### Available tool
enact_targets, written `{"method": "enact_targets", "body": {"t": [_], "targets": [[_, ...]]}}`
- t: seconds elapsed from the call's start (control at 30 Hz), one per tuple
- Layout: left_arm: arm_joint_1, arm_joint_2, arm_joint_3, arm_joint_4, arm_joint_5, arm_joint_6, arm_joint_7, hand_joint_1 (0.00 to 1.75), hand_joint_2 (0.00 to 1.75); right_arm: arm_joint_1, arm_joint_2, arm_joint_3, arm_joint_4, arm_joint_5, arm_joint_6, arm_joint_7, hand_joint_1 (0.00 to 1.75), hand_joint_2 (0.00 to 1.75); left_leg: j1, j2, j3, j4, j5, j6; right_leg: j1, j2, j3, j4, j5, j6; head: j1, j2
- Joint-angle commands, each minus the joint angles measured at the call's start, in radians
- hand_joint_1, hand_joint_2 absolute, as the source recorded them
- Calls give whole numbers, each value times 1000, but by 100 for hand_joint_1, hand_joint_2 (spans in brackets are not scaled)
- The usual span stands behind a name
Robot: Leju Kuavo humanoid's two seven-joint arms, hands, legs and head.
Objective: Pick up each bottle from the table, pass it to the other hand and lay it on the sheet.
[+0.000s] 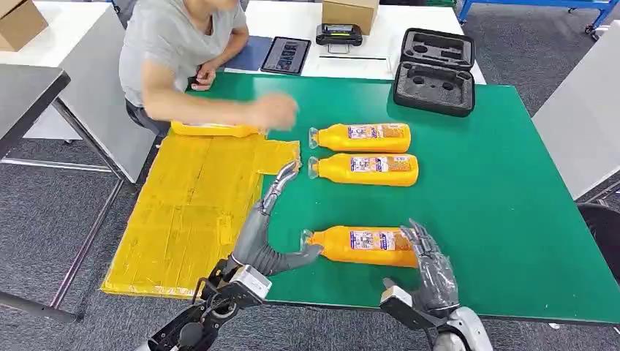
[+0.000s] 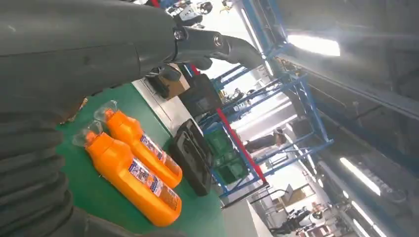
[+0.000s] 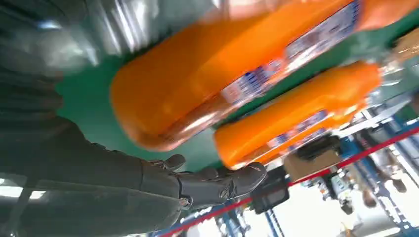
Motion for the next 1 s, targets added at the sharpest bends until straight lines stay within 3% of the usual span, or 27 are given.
{"method": "enact_targets", "body": {"t": [0.03,1.0], "targets": [[-56,1,-53,76,0,4,1,0,175,-49,-5,134,-88,-84,115,7,0,175,2,3,5,0,-3,-2,2,3,5,-1,-1,-3,0,0],[-73,13,-84,73,31,-1,1,0,175,-102,-152,254,-63,-6,169,117,0,175,1,2,4,0,-2,-2,1,2,4,-1,-1,-2,0,0]]}}
